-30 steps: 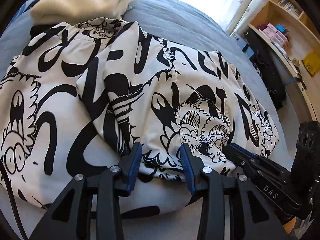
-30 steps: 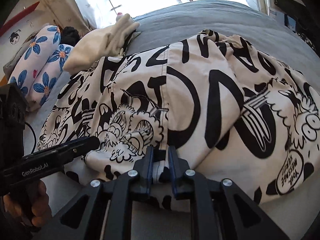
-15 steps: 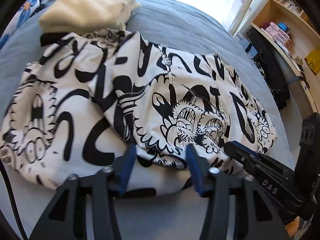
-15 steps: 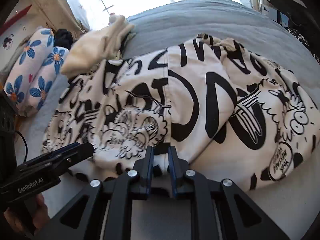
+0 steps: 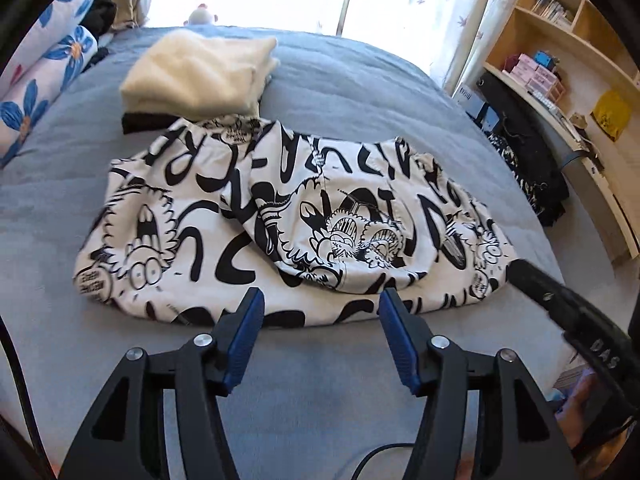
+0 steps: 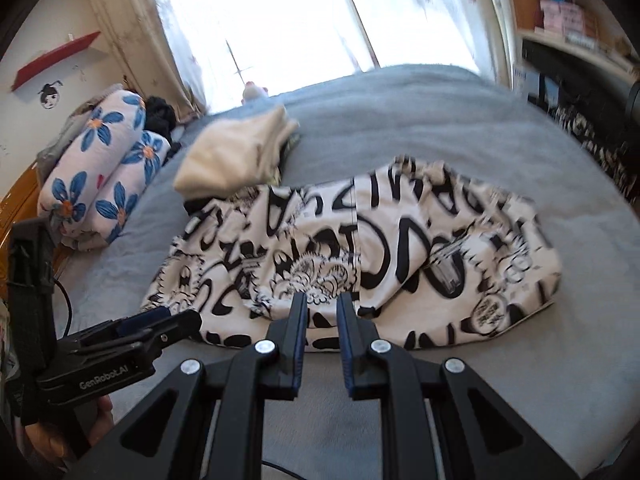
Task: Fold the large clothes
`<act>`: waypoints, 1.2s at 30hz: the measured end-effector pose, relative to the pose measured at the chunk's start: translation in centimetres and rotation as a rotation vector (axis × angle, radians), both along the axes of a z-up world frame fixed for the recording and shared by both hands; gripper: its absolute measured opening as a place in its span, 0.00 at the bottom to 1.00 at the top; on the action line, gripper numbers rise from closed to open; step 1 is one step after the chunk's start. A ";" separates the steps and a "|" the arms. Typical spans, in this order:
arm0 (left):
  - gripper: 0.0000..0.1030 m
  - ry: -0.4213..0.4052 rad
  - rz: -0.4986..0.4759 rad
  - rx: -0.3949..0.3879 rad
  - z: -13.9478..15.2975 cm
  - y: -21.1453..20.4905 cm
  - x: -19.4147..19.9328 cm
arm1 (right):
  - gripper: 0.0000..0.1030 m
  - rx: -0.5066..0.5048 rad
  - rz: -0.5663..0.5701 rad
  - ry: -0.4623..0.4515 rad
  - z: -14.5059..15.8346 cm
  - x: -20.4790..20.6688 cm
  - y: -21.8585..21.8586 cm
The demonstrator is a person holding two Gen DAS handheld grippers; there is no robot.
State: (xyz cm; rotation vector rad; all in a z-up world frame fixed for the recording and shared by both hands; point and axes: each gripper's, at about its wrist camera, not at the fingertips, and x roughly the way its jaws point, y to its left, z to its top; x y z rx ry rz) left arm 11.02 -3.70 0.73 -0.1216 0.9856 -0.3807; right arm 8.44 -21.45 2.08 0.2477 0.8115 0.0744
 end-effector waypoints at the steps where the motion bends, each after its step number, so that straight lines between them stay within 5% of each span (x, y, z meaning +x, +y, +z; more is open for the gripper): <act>1: 0.60 -0.011 0.005 -0.003 0.6 0.4 -0.6 | 0.14 -0.012 -0.001 -0.023 1.0 -1.0 0.2; 14: 0.63 -0.003 0.042 -0.061 2.3 4.2 -4.7 | 0.15 -0.076 0.027 -0.101 4.1 -6.0 2.1; 27: 0.63 0.168 0.135 -0.068 -4.0 7.8 -2.7 | 0.15 -0.268 0.020 0.045 2.1 -6.3 -0.1; 36: 0.63 0.261 0.178 -0.219 -9.2 9.8 0.1 | 0.15 -0.347 0.005 0.070 2.5 -4.4 -2.6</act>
